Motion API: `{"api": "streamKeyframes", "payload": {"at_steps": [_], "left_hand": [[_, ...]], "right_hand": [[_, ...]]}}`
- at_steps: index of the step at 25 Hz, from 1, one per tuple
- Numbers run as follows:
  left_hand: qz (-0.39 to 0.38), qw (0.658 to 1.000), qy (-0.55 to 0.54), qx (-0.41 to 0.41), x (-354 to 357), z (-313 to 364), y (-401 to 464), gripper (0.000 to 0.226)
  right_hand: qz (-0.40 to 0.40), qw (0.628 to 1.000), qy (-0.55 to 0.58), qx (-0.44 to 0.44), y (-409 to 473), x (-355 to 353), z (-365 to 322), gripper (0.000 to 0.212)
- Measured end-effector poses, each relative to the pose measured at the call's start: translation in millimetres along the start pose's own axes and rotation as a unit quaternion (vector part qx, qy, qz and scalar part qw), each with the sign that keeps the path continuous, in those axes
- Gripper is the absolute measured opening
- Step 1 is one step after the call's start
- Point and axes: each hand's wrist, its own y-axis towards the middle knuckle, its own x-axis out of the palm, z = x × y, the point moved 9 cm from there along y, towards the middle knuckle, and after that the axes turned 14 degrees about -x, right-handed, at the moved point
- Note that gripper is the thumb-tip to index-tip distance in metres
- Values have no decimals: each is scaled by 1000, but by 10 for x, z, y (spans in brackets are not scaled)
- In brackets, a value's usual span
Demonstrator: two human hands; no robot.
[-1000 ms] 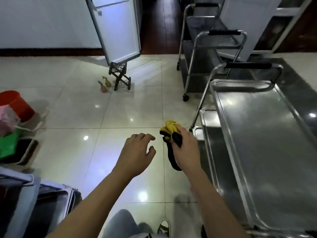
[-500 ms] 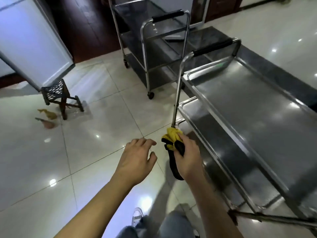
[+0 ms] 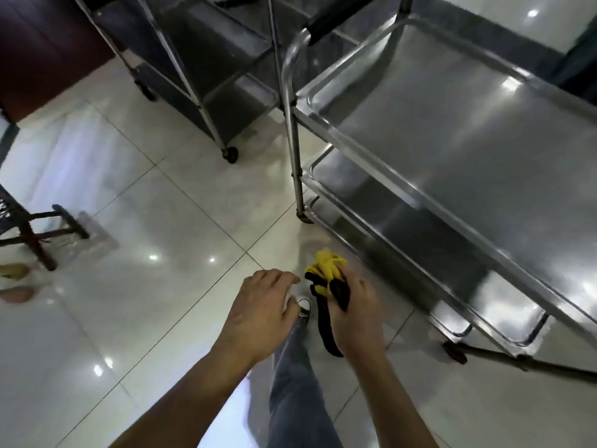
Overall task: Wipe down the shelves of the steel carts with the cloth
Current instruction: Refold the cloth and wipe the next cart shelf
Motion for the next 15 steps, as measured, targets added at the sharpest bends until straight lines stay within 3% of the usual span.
{"api": "streamKeyframes", "payload": {"at_steps": [6, 9, 15], "left_hand": [[-55, 998, 3, 3, 432, -300, 1223, 35], [-70, 997, -1, 22, 811, -446, 1856, 36], [-79, 994, 30, 75, 2188, -864, 2988, 47]], "right_hand": [[-22, 998, 6, 60, 1168, 752, 591, 51], [-38, 997, -29, 54, 1702, 1196, 1008, 42], [-77, 992, -100, -19, 2551, 2175, 2118, 51]]}}
